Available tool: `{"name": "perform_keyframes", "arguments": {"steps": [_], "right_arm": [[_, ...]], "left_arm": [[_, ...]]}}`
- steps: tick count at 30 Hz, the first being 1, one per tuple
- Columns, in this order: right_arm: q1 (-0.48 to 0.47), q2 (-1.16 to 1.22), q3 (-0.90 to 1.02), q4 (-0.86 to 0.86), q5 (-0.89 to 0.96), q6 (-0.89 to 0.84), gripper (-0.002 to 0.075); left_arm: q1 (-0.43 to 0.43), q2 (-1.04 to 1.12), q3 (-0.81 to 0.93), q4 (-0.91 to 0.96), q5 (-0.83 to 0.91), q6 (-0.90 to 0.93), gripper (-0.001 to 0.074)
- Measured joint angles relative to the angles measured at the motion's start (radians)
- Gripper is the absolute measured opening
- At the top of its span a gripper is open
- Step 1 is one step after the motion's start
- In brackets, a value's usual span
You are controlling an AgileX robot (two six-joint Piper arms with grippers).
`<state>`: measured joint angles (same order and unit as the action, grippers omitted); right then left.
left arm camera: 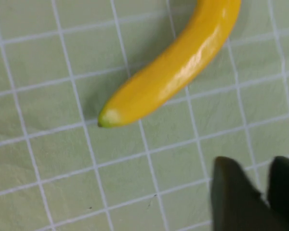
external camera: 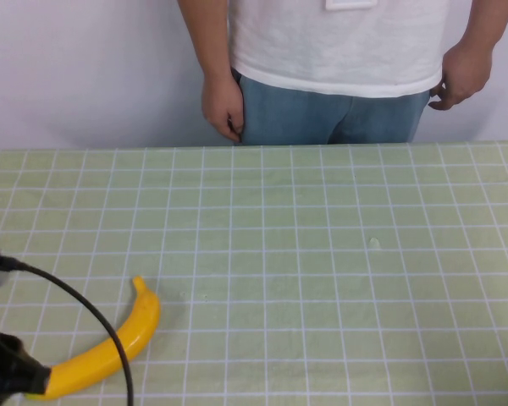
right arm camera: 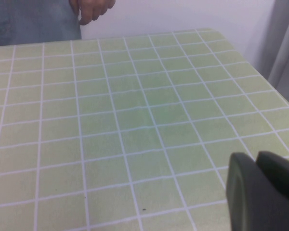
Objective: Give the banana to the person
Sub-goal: Pick up the banana
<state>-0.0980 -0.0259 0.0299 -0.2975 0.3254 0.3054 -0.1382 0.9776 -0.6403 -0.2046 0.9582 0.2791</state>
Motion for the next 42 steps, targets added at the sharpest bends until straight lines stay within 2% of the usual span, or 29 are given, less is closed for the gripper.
{"name": "perform_keyframes", "arguments": {"steps": [6,8,11,25,34,37,41,42], "right_arm": [[0.0,0.0,0.0,0.0,0.0,0.0,-0.0009],[0.0,0.0,0.0,0.0,0.0,0.0,-0.0009],[0.0,0.0,0.0,0.0,0.0,0.0,-0.0009],[0.0,0.0,0.0,0.0,0.0,0.0,-0.0009],[0.0,0.0,0.0,0.0,0.0,0.0,-0.0009],[0.0,0.0,0.0,0.0,0.0,0.0,-0.0009],[0.0,0.0,0.0,0.0,0.0,0.0,-0.0009],[0.0,0.0,0.0,0.0,0.0,0.0,-0.0009]], "left_arm": [[-0.048,0.101,-0.001,0.0,-0.047,0.182,0.0433],[-0.075,0.13,-0.001,0.005,-0.091,0.214,0.0489],[-0.093,0.186,-0.001,0.029,-0.147,0.224,0.0519],[-0.099,0.494,-0.004,0.065,-0.364,0.203,0.0529],[-0.099,0.608,-0.012,0.065,-0.377,0.223,0.0519],[-0.099,0.622,-0.012,0.079,-0.373,0.201,0.0465],[-0.099,0.636,-0.013,0.164,-0.37,0.09,0.0302],[-0.099,0.636,-0.014,0.175,-0.368,0.077,0.0281]]}}
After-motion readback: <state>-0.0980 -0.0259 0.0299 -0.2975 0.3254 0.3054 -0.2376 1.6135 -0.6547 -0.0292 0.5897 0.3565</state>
